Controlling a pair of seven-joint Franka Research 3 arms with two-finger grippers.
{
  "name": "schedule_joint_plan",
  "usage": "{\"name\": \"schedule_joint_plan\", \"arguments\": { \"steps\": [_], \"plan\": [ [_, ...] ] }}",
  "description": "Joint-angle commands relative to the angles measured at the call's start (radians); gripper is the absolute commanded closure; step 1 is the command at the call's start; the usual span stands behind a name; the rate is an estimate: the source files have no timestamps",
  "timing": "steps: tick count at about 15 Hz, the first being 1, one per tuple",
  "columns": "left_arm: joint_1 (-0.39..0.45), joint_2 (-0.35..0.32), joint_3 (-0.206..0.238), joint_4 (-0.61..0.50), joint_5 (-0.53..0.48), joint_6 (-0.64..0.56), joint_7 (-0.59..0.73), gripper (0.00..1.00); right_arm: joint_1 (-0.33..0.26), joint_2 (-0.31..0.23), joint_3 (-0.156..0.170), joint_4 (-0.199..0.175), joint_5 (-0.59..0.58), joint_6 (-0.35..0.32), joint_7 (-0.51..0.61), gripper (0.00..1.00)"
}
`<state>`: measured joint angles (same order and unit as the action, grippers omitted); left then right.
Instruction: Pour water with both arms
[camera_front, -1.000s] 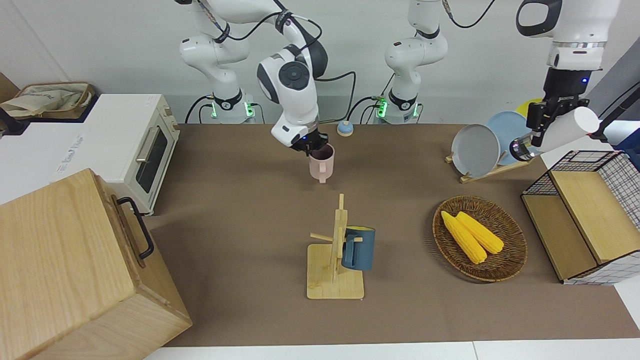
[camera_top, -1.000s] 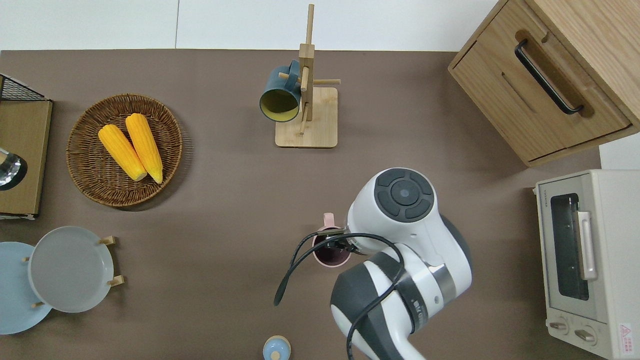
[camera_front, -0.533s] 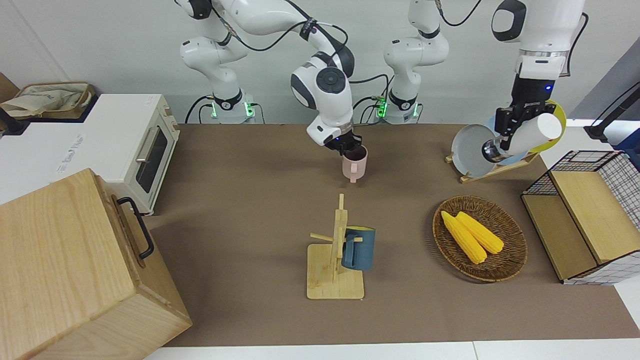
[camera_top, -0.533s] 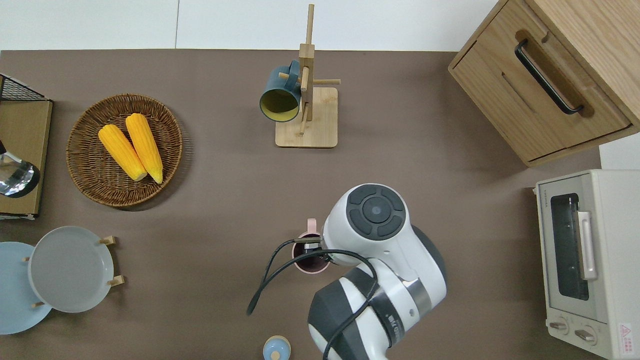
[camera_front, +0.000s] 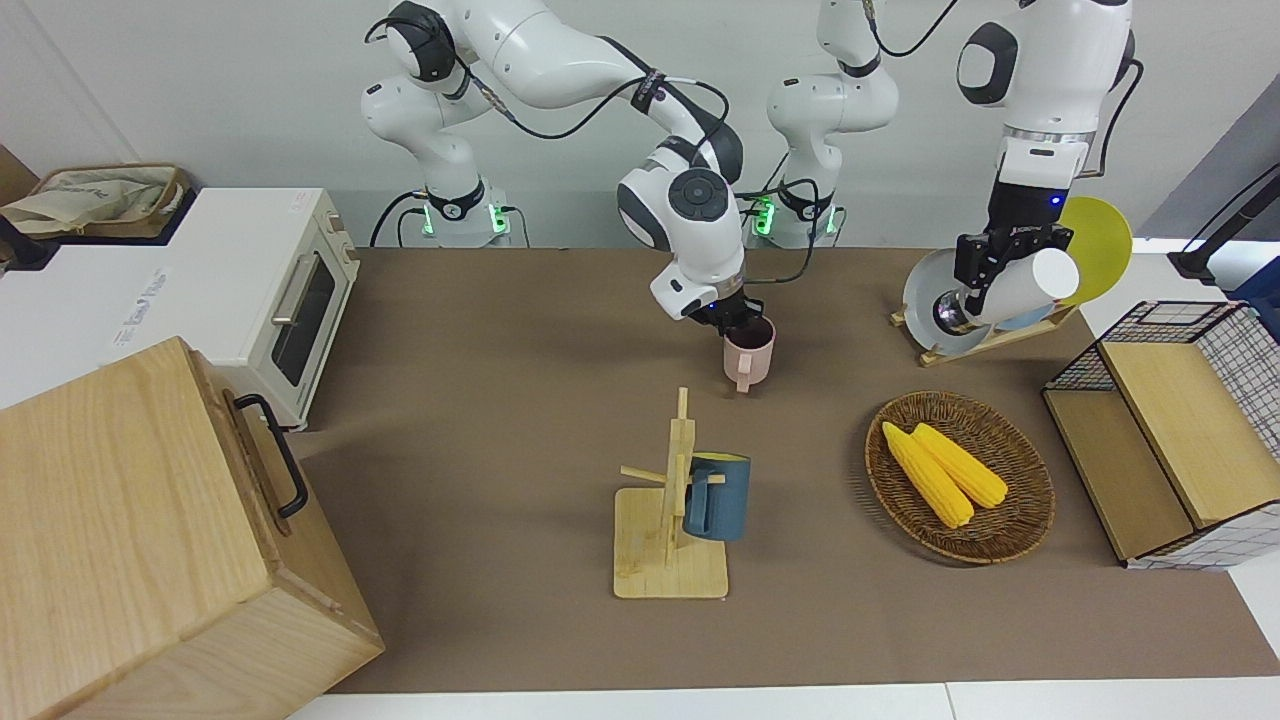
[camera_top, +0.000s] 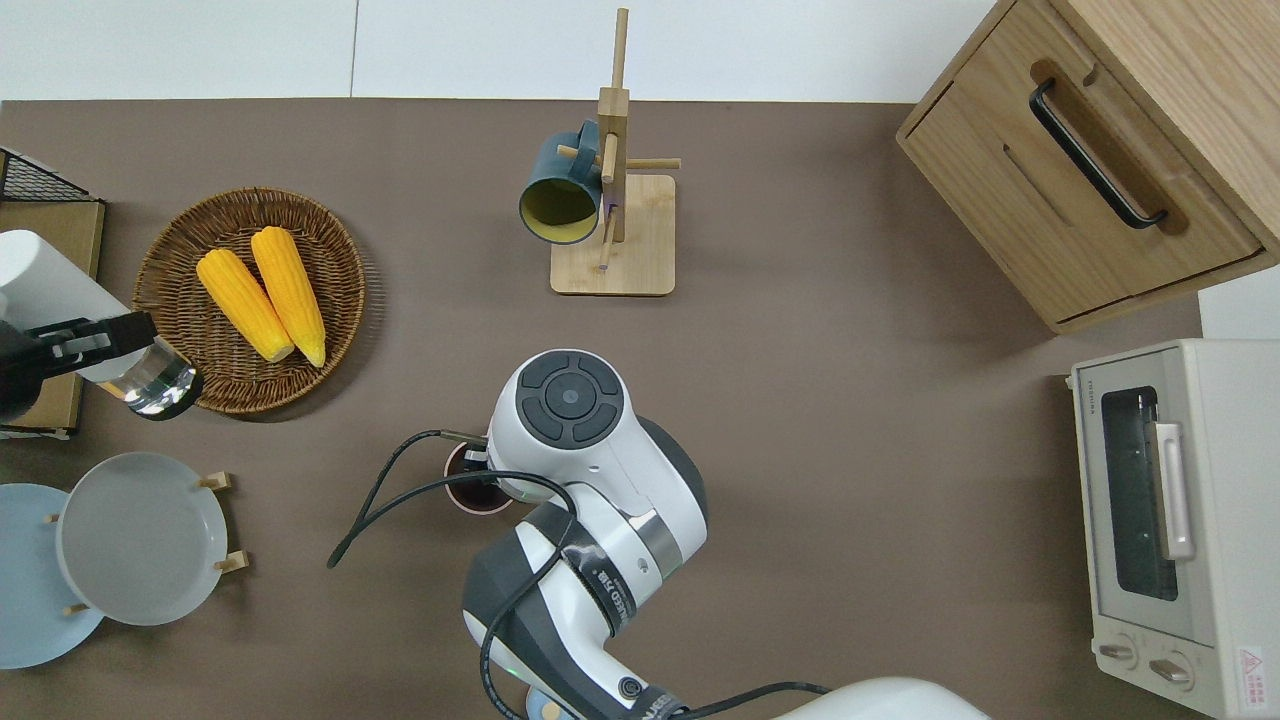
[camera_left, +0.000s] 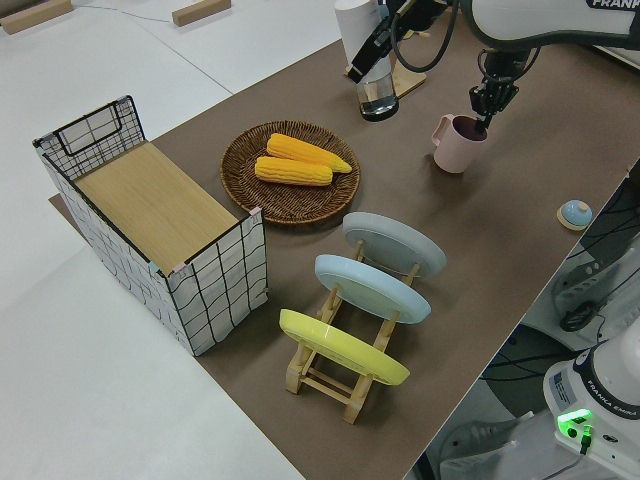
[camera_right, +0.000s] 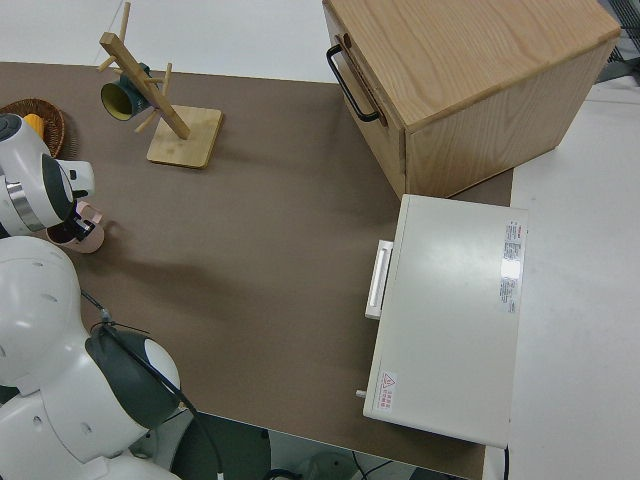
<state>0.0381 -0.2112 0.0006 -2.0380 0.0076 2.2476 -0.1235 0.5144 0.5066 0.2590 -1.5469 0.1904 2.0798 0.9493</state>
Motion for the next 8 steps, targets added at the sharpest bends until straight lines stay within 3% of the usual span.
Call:
{"name": "schedule_joint_plan", "arguments": {
  "steps": [1,3,4,6,8],
  "plan": [
    [-0.026,-0.098,0.007,-0.122,0.029,0.107,-0.025,1.00,0.010,0.032,-0.007,0.024,0.046,0.054,0.016,1.000],
    [-0.023,-0.126,-0.020,-0.162,0.029,0.116,-0.027,1.00,0.013,0.035,-0.007,0.021,0.052,0.081,0.019,1.000],
    [-0.023,-0.135,-0.027,-0.175,0.029,0.116,-0.028,1.00,0.018,0.035,-0.007,0.019,0.052,0.086,0.020,0.899],
    [-0.023,-0.163,-0.040,-0.203,0.029,0.116,-0.033,1.00,0.018,0.036,-0.007,0.019,0.050,0.091,0.052,0.059],
    [-0.023,-0.181,-0.051,-0.225,0.029,0.116,-0.035,1.00,0.019,0.036,-0.009,0.021,0.052,0.118,0.091,0.011]
  ]
}}
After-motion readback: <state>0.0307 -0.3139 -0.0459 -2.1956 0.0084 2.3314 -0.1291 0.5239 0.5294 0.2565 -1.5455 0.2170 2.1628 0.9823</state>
